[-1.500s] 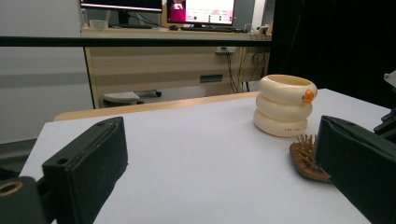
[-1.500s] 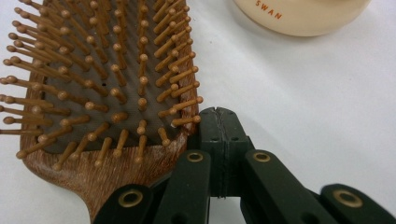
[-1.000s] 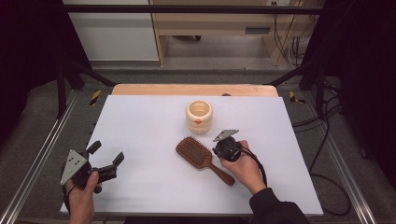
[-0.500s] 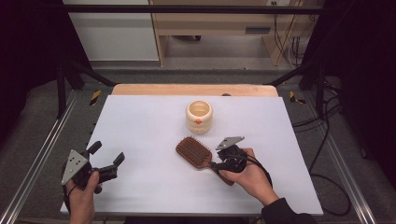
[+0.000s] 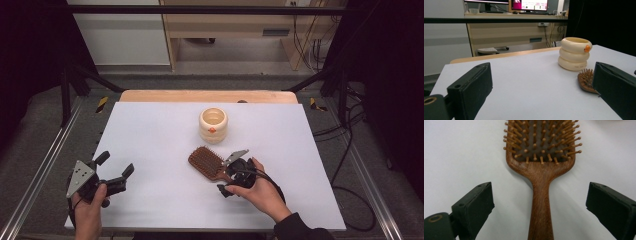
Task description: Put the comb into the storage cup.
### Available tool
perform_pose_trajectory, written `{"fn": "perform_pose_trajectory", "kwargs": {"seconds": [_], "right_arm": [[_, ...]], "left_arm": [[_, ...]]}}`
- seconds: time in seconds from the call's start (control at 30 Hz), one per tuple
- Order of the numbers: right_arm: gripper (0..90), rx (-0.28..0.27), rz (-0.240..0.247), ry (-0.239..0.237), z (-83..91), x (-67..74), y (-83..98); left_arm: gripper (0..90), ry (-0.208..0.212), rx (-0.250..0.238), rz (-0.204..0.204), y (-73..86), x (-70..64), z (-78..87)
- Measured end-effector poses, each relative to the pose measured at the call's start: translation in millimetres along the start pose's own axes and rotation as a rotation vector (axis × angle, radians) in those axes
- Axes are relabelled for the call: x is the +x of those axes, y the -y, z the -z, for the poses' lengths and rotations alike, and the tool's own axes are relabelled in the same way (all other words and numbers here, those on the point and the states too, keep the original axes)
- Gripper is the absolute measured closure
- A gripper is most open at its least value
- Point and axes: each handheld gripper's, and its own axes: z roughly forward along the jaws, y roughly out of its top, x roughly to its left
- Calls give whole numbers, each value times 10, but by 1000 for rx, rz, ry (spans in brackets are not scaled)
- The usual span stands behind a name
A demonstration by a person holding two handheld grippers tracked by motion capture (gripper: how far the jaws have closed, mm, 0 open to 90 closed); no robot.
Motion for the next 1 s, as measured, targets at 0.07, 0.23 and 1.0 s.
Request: {"fn": "perform_pose_trajectory", "kwargs": {"seconds": [0.07,0.23,1.0], "right_arm": [[124,24,-8,-7,-20,8,-3],[190,76,-20,-12,-73,11,-9],[571,153,-3,-21,-157,-13,-108]], "left_arm": [[29,1,0,0,1,-2,-2],[29,2,1,-1,1,-4,-3],[29,4,4,-4,1,-11,-9]]}}
